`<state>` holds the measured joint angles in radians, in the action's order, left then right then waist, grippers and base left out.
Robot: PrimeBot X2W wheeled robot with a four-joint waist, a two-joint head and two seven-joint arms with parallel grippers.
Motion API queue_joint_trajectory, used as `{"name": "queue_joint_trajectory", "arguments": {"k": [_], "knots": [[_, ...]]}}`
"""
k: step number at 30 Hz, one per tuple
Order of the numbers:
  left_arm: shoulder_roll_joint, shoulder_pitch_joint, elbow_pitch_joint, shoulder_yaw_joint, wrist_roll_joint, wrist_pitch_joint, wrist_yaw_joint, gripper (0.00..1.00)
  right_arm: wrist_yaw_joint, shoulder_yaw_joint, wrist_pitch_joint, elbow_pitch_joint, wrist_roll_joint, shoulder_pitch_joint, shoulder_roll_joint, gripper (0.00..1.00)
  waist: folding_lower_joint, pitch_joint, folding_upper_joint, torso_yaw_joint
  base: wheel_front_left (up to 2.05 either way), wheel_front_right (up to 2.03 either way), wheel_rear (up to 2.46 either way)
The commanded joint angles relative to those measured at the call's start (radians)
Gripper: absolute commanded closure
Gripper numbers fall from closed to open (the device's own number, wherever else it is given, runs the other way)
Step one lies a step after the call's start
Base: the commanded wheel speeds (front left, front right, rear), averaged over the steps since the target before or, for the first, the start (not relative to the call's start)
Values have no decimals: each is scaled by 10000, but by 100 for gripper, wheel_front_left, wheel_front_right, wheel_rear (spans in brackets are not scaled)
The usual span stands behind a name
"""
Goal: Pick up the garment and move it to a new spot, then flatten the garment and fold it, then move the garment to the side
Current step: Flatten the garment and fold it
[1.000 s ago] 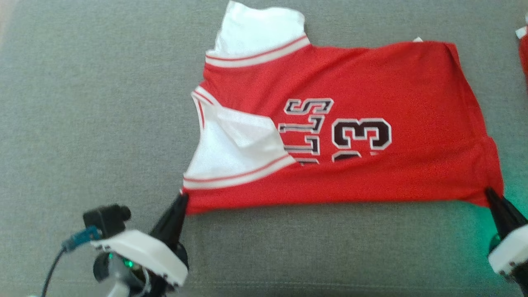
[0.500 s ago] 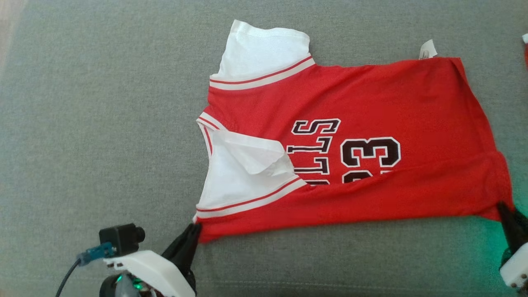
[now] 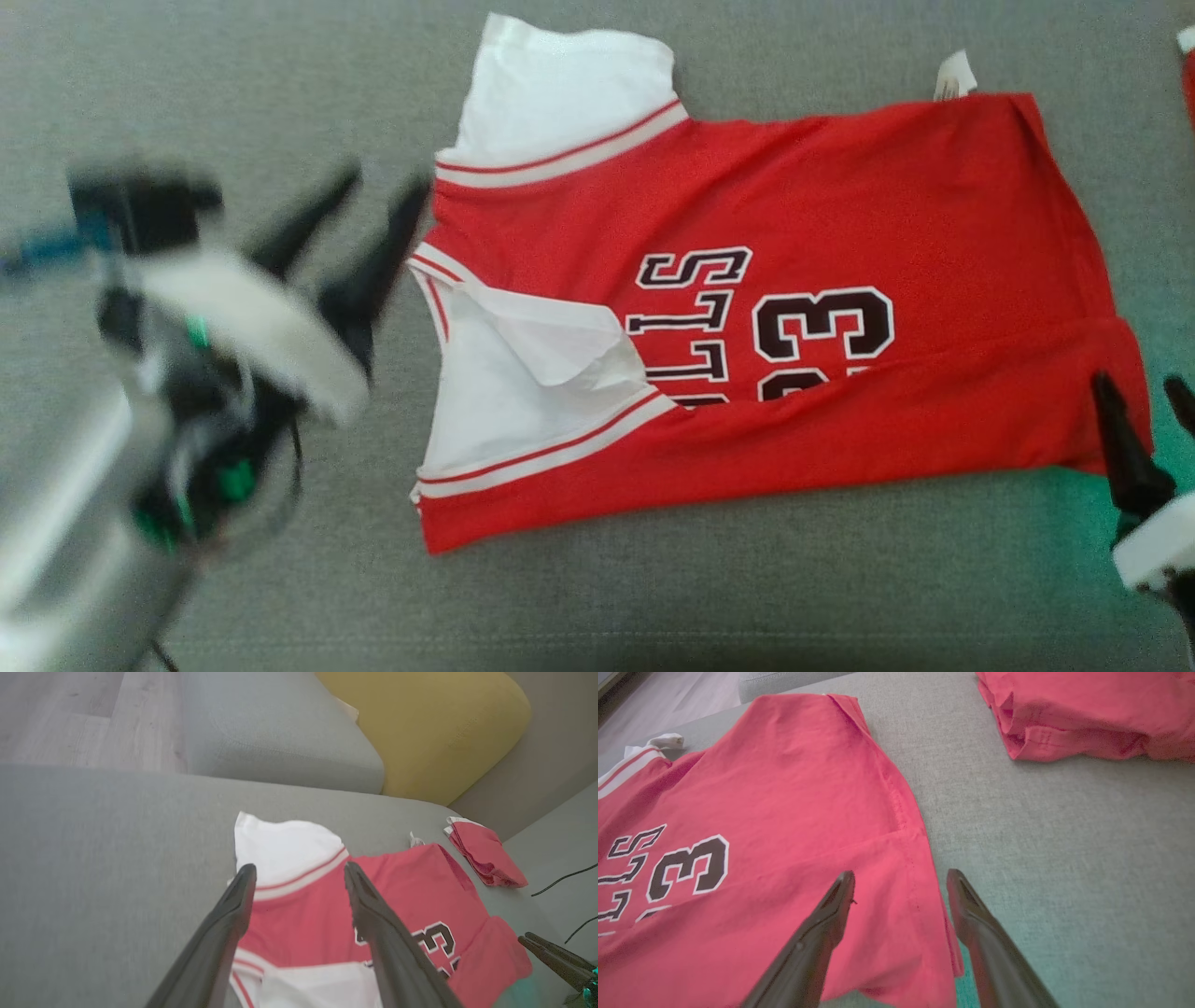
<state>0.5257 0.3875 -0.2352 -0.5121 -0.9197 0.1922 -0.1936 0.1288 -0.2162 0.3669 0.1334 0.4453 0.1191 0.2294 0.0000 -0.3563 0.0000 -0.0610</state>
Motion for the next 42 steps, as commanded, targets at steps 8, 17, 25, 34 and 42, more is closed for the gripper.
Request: {"name": "queue_joint_trajectory", "arguments": {"k": [8,17,25,34,42], "knots": [[-76,5061,3729,-404,15,2625,1398,0,19,431,25,646,-58,-927,136,0,0,-1245,0,769,0,0,0],[-479,7169,7452,-788,612,2555,2322,0,19,772,-284,422,113,-1321,-326,0,0,-1945,0,1555,0,0,0],[-523,7872,8945,-1118,1068,2240,2678,0,19,877,-448,273,180,-1395,-357,0,0,-2226,0,1929,0,0,0],[-668,8155,9796,-1499,1300,2025,2938,54,19,937,-596,106,200,-1508,-385,0,0,-2299,0,2115,0,0,0],[-660,8233,9853,-1911,1392,1745,3156,100,19,1246,-696,373,296,-1946,-199,0,0,-2089,0,2126,0,0,0]]}}
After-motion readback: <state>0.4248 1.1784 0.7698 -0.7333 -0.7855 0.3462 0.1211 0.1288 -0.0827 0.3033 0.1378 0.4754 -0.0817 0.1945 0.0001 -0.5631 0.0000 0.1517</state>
